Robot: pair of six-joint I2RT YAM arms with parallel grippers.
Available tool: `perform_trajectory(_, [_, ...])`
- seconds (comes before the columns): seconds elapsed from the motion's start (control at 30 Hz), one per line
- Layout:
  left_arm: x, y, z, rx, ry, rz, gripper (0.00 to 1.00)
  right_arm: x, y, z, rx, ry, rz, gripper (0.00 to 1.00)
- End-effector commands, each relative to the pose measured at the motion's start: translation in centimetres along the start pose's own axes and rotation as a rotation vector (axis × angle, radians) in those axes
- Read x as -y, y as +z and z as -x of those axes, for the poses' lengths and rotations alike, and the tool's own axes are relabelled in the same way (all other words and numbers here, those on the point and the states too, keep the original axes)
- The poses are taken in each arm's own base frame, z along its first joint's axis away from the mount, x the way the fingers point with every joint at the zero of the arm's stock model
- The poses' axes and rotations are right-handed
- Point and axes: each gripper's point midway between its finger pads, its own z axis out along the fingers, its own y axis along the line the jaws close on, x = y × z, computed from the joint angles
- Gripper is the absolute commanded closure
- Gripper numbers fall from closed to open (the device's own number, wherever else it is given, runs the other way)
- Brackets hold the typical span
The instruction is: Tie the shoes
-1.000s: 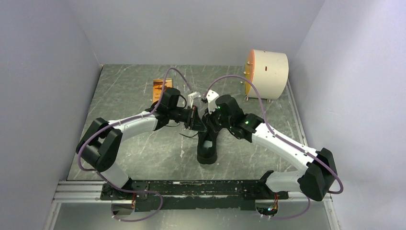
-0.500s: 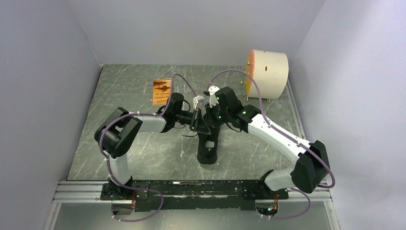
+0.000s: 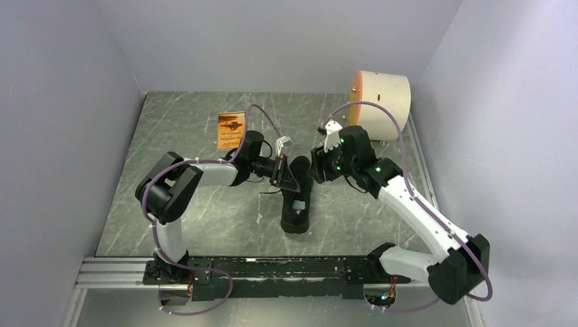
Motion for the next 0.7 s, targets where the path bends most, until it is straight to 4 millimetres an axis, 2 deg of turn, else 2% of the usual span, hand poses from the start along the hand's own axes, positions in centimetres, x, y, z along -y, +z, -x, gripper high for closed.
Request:
perform_trajectory(0.0, [-0.3,0.2,0.5,-0.023,0.027,-0.005,0.95,0.2,-0.4,0.2,0.109,-0.278,0.037,0.43])
perform_trajectory(0.1, [-0.1,0.3,0.5,-0.033,0.022,-0.023,0.95,0.6,-1.0,-0.6,0.147,-0.507,0.044,0.41])
perform_trajectory(0.13, [-0.1,0.2,0.6,-0.035,0.025,-0.025,0.95,0.3,-1.1,-1.0,0.153,-0.579,0.067,0.42])
perform_trajectory(0.23, [0.0,0.2,0.4,-0.047,0.028,-0.027,0.95,-1.5,-0.8,-3.8,0.137,-0.843,0.213,0.5])
perform_trajectory(0.3, [-0.1,0.2,0.4,-0.053,0.024,-0.03,0.95,-2.0,-0.5,-4.4,0.174,-0.962,0.236,0.54])
perform_trajectory(0.43, [0.1,0.2,0.4,-0.063,0.021,-0.046,0.95,-3.5,0.3,-5.3,0.242,-1.043,0.322,0.58])
perform_trajectory(0.67, [0.3,0.2,0.5,-0.068,0.022,-0.042,0.95,-4.0,1.6,-4.9,0.285,-1.036,0.325,0.67])
